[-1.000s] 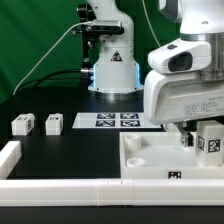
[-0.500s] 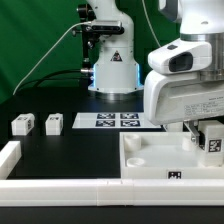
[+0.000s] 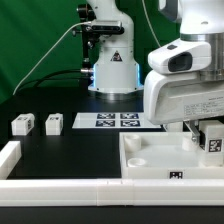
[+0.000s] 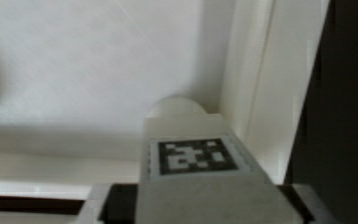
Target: Assemble one leg
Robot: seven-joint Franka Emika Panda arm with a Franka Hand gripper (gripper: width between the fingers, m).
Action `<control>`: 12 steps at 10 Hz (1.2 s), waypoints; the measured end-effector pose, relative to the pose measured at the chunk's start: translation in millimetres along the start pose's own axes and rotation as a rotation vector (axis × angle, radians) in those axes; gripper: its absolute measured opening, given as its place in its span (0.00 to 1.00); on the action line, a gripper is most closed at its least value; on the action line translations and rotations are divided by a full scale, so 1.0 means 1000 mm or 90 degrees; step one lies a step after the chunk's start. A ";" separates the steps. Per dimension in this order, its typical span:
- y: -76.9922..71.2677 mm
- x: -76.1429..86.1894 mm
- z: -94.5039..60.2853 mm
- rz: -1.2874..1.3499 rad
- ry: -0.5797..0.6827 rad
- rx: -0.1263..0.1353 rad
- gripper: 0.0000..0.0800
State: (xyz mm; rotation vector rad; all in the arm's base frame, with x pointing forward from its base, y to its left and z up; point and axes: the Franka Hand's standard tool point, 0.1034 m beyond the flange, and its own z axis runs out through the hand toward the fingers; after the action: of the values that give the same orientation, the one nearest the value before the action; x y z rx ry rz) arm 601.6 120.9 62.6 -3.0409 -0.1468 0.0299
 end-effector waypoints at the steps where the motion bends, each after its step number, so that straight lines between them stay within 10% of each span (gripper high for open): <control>1: 0.000 0.000 0.000 0.065 0.000 0.000 0.36; 12: -0.007 0.000 0.000 0.903 -0.001 0.003 0.37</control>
Offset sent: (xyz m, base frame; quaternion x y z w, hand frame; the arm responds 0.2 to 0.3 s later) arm -0.0046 -0.0006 0.0057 -0.0229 0.0086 0.3575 0.9336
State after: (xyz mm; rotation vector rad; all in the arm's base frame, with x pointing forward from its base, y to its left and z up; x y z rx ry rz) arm 600.6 128.2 63.3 -2.4257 1.8875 0.1232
